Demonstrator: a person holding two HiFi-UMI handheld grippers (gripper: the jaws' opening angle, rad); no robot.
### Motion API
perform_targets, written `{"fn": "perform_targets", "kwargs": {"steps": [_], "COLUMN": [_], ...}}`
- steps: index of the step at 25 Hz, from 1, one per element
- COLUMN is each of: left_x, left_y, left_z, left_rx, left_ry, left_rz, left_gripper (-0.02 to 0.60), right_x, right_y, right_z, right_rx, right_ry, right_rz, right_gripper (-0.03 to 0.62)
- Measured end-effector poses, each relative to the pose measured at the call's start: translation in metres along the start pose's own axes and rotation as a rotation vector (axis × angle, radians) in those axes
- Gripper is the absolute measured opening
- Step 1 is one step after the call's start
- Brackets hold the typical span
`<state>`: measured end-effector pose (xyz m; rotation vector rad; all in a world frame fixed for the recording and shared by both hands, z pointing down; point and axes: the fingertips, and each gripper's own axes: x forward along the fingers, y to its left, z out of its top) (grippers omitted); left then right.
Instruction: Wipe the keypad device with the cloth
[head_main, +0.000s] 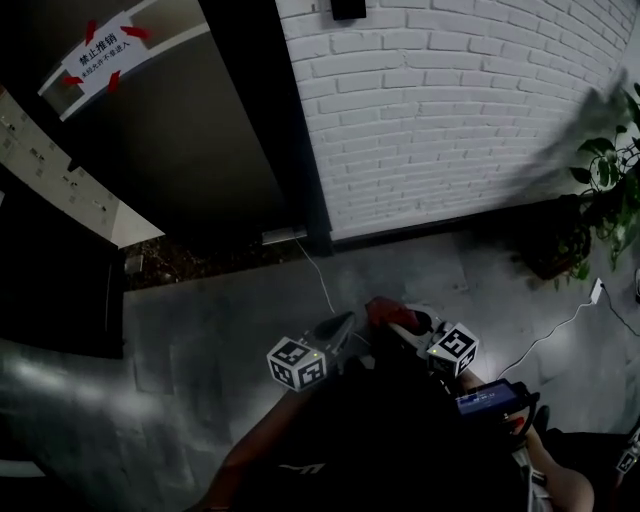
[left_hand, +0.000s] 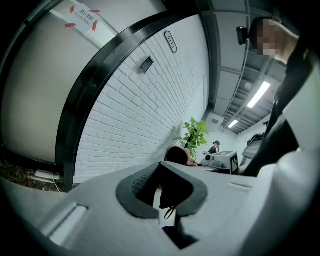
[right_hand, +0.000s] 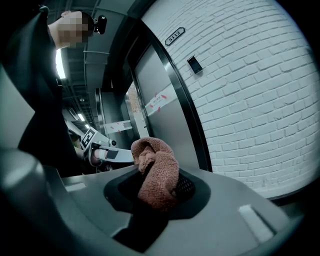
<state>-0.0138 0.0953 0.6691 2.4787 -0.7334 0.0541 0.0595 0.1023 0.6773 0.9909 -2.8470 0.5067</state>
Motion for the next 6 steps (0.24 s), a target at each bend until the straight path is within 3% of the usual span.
{"fn": "perform_targets", "kwargs": {"steps": [6], "left_x": [0.009], "left_y": [0.029], "left_z": [0.059], "left_rx": [0.101], "left_ry": [-0.1], "left_rz": [0.037], "left_gripper": [0.005], "right_x": [0.045], "right_y": [-0.022], "right_z": [0.05], "right_rx": [-0.124], "right_ry": [-0.039], "right_rz": [0.076], "right_gripper": [0.106]}}
